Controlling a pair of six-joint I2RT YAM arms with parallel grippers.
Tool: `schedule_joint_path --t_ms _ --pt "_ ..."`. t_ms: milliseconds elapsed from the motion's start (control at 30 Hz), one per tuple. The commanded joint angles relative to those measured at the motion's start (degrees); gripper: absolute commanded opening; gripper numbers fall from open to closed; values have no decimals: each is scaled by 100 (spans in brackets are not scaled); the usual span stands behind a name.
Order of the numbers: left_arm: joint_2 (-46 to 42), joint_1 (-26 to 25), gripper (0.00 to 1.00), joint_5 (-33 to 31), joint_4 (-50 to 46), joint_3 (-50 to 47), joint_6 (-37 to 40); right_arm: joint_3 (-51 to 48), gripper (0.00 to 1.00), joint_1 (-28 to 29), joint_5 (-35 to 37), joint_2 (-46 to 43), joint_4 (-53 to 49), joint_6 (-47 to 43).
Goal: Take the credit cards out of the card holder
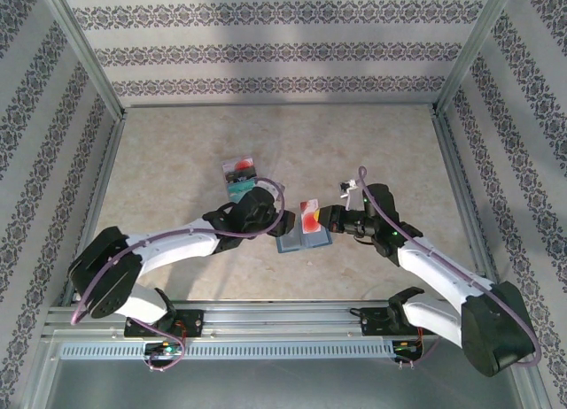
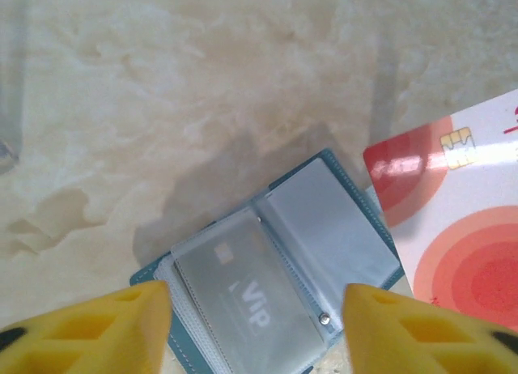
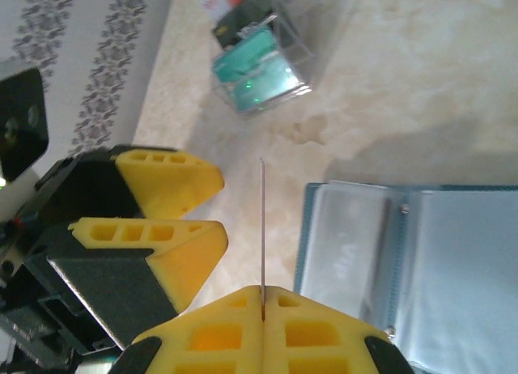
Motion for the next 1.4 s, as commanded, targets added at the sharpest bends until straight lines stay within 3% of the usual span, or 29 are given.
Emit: schedule_joint_path --t_ms 0,267,533,733,1000,1367 --pt "-394 190 67 125 -361 138 473 238 3 -44 -617 -208 -44 -516" --pt "-888 686 73 2126 -1177 837 1817 385 0 -27 -1466 -168 -146 -886" --pt "-326 743 73 3232 -2101 1523 2584 472 0 163 -1993 -39 20 -1031" --pt "-183 752 67 3994 -2182 1620 2785 517 0 354 -2263 -57 14 -1169" --pt "-304 896 37 4678 -2100 1427 2670 517 0 439 -2330 -83 23 -1329" --pt "-523 1167 23 5290 -1855 1035 2496 587 0 457 -2568 -222 142 -1373"
